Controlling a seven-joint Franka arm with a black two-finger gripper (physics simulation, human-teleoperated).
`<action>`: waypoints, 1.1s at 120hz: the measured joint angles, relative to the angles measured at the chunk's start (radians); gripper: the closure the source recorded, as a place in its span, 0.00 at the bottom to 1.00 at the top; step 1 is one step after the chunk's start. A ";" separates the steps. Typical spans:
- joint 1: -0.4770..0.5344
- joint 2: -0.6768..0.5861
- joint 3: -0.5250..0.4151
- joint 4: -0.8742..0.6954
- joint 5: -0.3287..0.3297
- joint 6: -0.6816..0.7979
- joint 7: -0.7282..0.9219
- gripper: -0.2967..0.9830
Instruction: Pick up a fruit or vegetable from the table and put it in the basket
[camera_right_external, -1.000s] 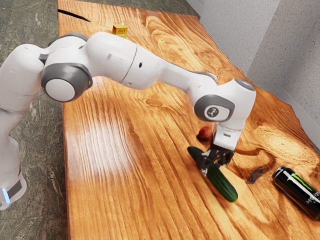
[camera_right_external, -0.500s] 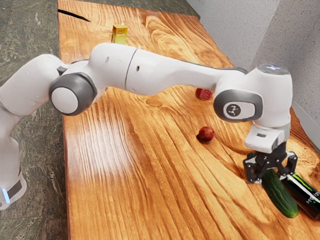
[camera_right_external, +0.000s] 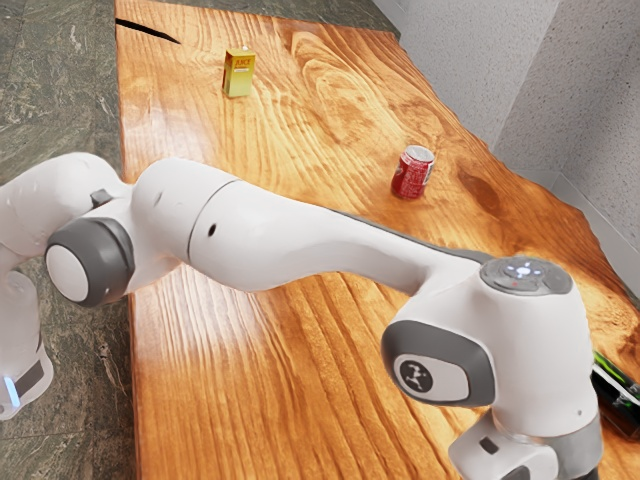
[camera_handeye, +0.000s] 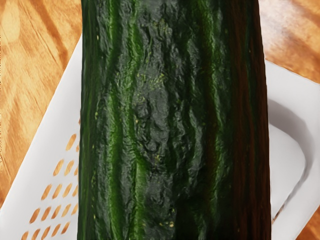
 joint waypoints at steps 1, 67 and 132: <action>-0.005 0.001 0.001 0.002 0.000 0.001 0.003 0.63; 0.000 0.180 -0.003 0.194 0.000 0.237 0.194 0.63; -0.006 0.255 -0.005 0.165 0.051 0.698 0.294 0.33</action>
